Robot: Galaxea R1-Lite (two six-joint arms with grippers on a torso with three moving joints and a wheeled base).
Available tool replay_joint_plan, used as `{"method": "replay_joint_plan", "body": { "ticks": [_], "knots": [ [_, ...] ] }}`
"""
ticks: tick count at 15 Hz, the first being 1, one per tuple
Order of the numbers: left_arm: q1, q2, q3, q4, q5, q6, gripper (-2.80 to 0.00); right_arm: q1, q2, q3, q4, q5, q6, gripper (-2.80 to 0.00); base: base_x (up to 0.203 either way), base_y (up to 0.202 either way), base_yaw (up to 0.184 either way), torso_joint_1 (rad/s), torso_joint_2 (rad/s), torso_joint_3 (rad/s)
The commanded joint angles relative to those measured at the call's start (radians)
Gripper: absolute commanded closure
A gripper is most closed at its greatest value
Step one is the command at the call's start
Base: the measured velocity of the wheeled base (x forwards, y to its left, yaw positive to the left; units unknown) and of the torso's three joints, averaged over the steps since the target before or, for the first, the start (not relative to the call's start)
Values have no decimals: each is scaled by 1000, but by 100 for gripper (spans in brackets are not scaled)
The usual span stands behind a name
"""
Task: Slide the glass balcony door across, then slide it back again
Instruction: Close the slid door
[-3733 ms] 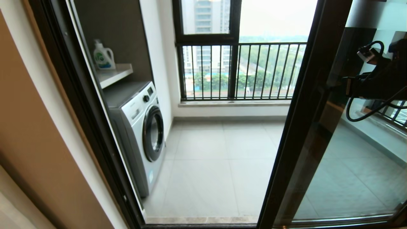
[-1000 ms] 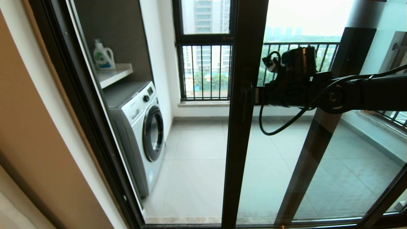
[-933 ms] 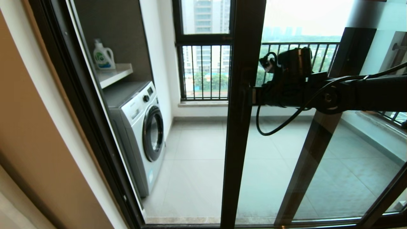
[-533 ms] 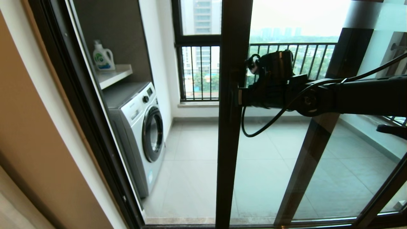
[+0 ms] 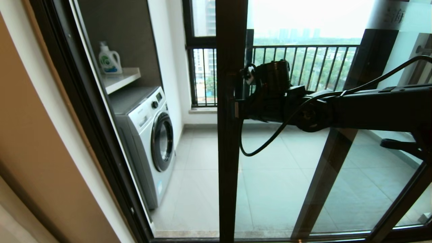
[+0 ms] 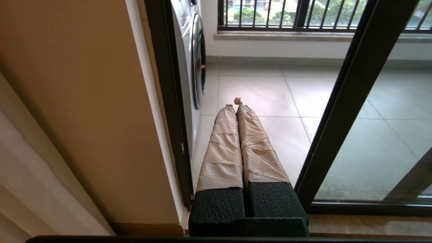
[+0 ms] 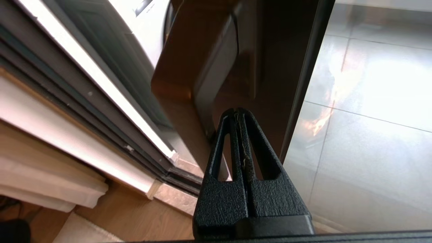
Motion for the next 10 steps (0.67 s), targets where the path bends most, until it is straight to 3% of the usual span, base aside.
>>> {"method": "replay_joint_plan", "body": {
  "ticks": [1,6,10],
  "knots": [
    [0,2,0,0,-1,1,0,25,3,-1,1,0,7,0,0,0,0,0,0,0],
    [0,2,0,0,0,0,0,21,-66,35,4,-21,38,0,0,0,0,0,0,0],
    [0,2,0,0,1,1,0,-11,-228,203,4,-24,36,0,0,0,0,0,0,0]
  ]
}}
